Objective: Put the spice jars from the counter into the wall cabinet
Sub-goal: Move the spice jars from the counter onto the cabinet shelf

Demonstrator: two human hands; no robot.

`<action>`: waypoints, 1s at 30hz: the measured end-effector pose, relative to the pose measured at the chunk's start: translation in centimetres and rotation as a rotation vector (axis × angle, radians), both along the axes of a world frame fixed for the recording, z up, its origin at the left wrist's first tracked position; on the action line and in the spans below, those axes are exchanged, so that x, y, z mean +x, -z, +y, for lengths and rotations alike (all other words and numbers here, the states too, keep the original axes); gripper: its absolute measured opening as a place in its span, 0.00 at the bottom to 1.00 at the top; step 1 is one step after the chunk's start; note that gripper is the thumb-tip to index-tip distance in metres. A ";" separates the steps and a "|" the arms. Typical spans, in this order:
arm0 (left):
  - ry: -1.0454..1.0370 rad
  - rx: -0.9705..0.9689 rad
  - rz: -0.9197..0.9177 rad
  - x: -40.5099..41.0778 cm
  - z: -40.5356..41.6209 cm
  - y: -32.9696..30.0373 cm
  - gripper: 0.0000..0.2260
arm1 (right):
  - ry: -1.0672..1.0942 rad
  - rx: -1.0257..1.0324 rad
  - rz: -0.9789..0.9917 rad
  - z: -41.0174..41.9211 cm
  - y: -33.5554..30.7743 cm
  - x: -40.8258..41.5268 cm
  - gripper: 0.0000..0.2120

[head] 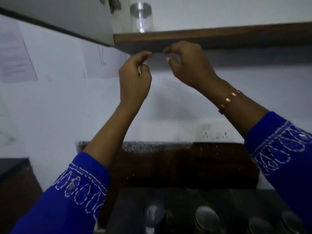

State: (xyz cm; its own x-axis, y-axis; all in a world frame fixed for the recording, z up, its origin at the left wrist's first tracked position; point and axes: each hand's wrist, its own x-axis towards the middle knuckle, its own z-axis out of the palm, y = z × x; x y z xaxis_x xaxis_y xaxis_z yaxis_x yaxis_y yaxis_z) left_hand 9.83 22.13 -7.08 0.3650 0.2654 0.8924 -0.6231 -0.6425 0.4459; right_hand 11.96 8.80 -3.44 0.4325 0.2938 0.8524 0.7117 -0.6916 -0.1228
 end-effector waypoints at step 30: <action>0.203 -0.387 1.096 -18.6 -8.4 36.8 0.12 | -0.200 -0.491 1.352 -9.8 36.4 -21.6 0.31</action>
